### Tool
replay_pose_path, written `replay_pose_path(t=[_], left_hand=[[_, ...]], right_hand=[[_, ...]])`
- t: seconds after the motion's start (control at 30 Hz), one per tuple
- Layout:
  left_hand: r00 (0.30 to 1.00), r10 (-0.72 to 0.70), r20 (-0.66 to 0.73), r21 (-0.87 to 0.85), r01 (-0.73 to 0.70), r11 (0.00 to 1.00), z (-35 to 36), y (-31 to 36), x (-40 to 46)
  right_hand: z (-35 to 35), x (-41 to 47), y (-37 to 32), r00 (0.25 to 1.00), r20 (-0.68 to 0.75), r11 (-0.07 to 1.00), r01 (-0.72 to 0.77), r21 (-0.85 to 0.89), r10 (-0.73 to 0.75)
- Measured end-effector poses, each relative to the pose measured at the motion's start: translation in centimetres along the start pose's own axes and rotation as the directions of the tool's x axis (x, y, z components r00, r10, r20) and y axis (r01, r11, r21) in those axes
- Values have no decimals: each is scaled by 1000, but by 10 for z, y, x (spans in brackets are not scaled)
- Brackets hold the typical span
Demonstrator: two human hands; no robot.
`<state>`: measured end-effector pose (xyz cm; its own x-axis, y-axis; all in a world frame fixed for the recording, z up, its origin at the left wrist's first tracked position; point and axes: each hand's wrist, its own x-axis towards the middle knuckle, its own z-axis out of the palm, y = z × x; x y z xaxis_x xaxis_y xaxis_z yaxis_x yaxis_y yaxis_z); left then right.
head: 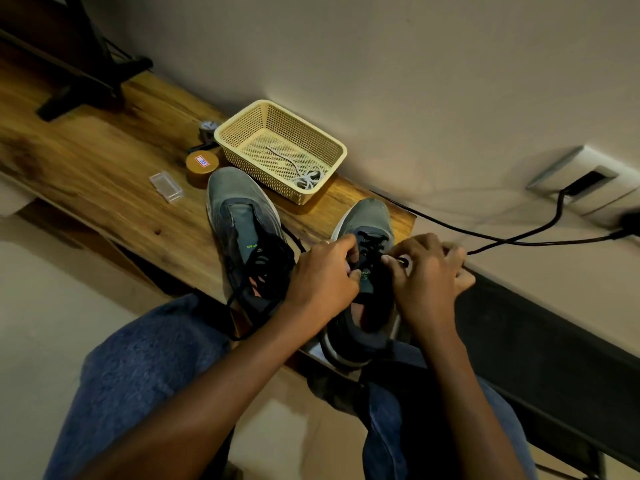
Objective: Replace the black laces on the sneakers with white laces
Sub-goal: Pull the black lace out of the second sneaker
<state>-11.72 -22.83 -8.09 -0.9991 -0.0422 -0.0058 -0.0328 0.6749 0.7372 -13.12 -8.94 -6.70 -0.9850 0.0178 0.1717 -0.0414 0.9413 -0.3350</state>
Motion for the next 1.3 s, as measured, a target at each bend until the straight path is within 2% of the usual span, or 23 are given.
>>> replay_pose_path(t=[0.1, 0.17, 0.27, 0.37, 0.4, 0.47, 0.57, 0.63, 0.73, 0.9, 1.07, 1.2, 1.3], left_hand=[[1000, 13, -9, 3, -13, 1000, 1, -2, -1], [1000, 24, -16, 9, -24, 1000, 1, -2, -1], [1000, 15, -6, -9, -15, 1000, 2, -1, 0], [1000, 7, 1, -23, -7, 1000, 2, -1, 1], [1000, 9, 1, -20, -9, 1000, 2, -1, 1], [1000, 14, 0, -7, -14, 1000, 2, -2, 1], [1000, 26, -9, -4, -26, 1000, 2, -4, 1], [999, 33, -8, 0, -33, 999, 2, -3, 1], [999, 36, -8, 3, -36, 999, 4, -3, 2], [1000, 22, -11, -5, -22, 1000, 3, -6, 2], [1000, 18, -8, 2, -18, 1000, 3, -5, 3], [1000, 22, 8, -3, -22, 1000, 2, -3, 2], [1000, 9, 13, -1, -9, 1000, 2, -2, 3]], right_hand=[[5, -2, -3, 986, 143, 991, 104, -86, -91], [8, -2, -6, 980, 154, 982, 144, -123, -125], [9, -3, -9, 991, 51, 986, 127, -111, -122], [1, -2, -7, 991, -128, 999, -39, -5, 38], [-2, -1, -5, 987, -139, 997, -75, 16, 76], [-3, 0, -2, 996, -52, 998, -66, -14, 65], [1, -4, -6, 992, 117, 995, 57, -82, -47], [3, -5, -9, 985, 154, 986, 101, -130, -80], [6, -4, -11, 983, 160, 976, 119, -183, -90], [1, 0, -7, 999, 21, 991, 28, -134, -25], [4, -4, -7, 977, 179, 987, 134, -86, -117], [7, -4, -7, 969, 215, 977, 154, -149, -120], [10, -4, -8, 976, 162, 971, 170, -169, -143]])
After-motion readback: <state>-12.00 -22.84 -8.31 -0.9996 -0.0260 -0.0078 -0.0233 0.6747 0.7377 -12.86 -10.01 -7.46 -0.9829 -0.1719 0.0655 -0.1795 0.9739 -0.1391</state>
